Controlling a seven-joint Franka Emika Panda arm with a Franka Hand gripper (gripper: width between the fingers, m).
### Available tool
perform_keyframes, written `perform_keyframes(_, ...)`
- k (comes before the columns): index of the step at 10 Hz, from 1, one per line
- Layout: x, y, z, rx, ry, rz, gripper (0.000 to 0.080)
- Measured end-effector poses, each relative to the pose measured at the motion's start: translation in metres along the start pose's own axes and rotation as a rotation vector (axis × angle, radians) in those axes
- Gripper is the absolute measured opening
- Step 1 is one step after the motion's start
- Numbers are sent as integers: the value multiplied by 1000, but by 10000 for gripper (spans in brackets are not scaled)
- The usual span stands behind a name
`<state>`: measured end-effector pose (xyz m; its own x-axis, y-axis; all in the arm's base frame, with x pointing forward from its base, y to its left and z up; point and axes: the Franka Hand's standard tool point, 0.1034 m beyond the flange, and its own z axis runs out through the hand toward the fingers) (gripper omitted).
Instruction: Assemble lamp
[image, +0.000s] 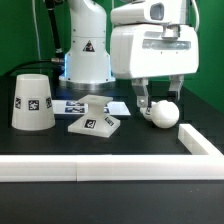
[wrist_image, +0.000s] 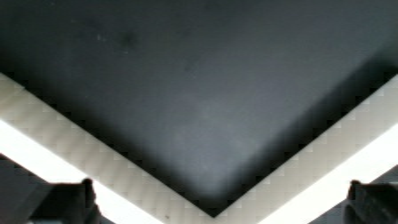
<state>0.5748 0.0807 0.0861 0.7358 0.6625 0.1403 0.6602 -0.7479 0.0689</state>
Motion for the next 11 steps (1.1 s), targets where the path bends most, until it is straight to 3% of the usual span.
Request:
perform_keyframes(6,-1,1,0,0,-1,9,699)
perform_keyframes(9,-56,6,-11,-12,-22,60,699)
perform_keyframes(10,-68,1,-15,-9,-29,208,699)
perform_keyframes(11,-66,1,-15,-9,-28,257,699)
